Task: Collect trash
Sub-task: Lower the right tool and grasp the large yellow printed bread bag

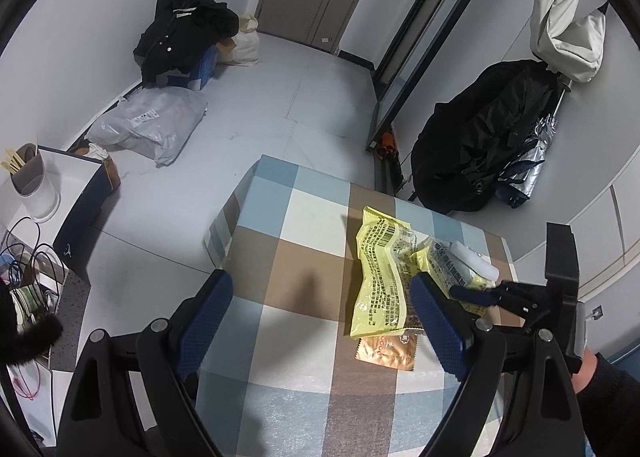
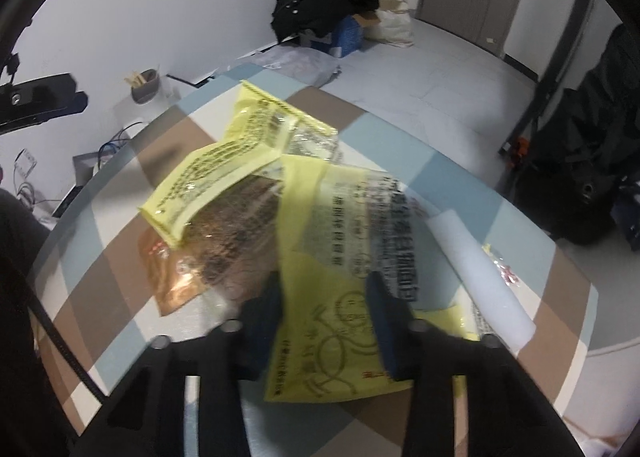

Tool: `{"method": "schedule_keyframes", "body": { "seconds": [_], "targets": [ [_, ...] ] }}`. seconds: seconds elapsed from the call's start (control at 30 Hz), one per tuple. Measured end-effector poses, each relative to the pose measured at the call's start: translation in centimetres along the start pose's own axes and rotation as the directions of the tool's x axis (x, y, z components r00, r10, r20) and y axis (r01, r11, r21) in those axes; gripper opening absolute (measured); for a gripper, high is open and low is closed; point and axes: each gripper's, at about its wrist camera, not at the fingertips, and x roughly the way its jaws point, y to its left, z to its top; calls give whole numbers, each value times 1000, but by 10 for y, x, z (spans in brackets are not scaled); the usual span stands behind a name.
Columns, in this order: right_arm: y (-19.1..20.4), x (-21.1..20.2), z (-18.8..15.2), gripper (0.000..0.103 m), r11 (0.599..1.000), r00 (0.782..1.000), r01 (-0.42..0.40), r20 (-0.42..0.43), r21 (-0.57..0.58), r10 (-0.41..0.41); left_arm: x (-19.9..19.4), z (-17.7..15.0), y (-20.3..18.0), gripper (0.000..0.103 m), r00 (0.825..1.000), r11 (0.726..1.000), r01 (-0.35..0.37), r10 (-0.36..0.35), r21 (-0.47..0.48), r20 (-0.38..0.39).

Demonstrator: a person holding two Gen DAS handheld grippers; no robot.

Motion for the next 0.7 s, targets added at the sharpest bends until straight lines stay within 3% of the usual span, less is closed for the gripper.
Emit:
{"method": "schedule_keyframes", "body": {
  "seconds": [0.03,0.2,0.5,0.7],
  "targets": [
    [1,0,0,16,1000,1000,-16,-3,4,16,-1,0,1,88,1000,1000,1,-1,-5,2],
    [-2,-4,-4,6,996,999,-32,0,87,32,-3,-1,6,88,1000,1000,-3,3,-21,10],
    [7,-35,-8,3,988,998,-10,62,155,0,-5,-4,8,88,1000,1000,-21,21,-21,21],
    [14,-76,-18,3,970,987,-73,158,230,37,-4,-7,7,88,1000,1000,-16,17,-25,8]
  ]
}}
